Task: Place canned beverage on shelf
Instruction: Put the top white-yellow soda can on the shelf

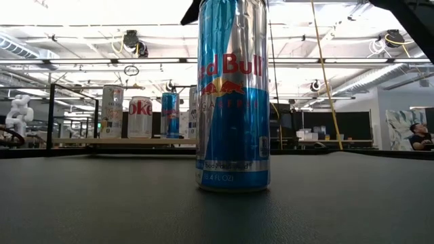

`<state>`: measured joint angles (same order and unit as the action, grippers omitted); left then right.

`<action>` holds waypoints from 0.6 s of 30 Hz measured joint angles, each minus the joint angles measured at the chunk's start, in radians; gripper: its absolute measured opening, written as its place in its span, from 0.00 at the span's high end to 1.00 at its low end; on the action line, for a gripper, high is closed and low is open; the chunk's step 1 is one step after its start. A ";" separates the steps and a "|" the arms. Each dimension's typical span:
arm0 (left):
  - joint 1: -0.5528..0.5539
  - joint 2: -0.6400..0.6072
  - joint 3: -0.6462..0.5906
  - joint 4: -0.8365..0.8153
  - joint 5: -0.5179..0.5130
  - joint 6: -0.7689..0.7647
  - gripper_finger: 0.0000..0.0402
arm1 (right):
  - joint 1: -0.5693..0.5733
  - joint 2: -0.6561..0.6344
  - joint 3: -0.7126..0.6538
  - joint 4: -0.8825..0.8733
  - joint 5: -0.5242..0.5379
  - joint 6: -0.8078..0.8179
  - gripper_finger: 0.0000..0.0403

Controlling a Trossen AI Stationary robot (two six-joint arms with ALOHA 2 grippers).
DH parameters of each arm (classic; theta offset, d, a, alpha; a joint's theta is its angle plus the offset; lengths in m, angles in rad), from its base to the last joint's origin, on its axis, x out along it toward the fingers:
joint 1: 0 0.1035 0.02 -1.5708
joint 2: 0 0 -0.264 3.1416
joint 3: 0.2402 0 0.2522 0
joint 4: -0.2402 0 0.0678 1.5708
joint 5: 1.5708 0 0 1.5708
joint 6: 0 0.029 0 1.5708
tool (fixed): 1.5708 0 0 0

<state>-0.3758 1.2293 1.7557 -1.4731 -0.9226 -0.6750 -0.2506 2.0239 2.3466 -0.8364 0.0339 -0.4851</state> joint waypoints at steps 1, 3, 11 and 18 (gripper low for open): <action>-0.001 0.000 0.000 0.018 0.000 0.000 0.66 | -0.012 0.001 0.000 0.000 -0.023 0.009 1.00; -0.002 0.000 0.000 0.053 -0.001 0.000 0.66 | -0.045 0.015 0.000 0.019 -0.107 0.035 1.00; -0.001 -0.006 0.000 0.182 -0.080 0.104 0.66 | -0.172 0.094 0.001 0.339 -0.405 0.275 1.00; -0.001 -0.009 0.000 0.190 -0.077 0.135 0.66 | -0.202 0.225 0.001 0.527 -0.540 0.429 1.00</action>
<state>-0.3763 1.2201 1.7561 -1.2835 -0.9996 -0.5396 -0.4524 2.2485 2.3474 -0.3099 -0.5059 -0.0565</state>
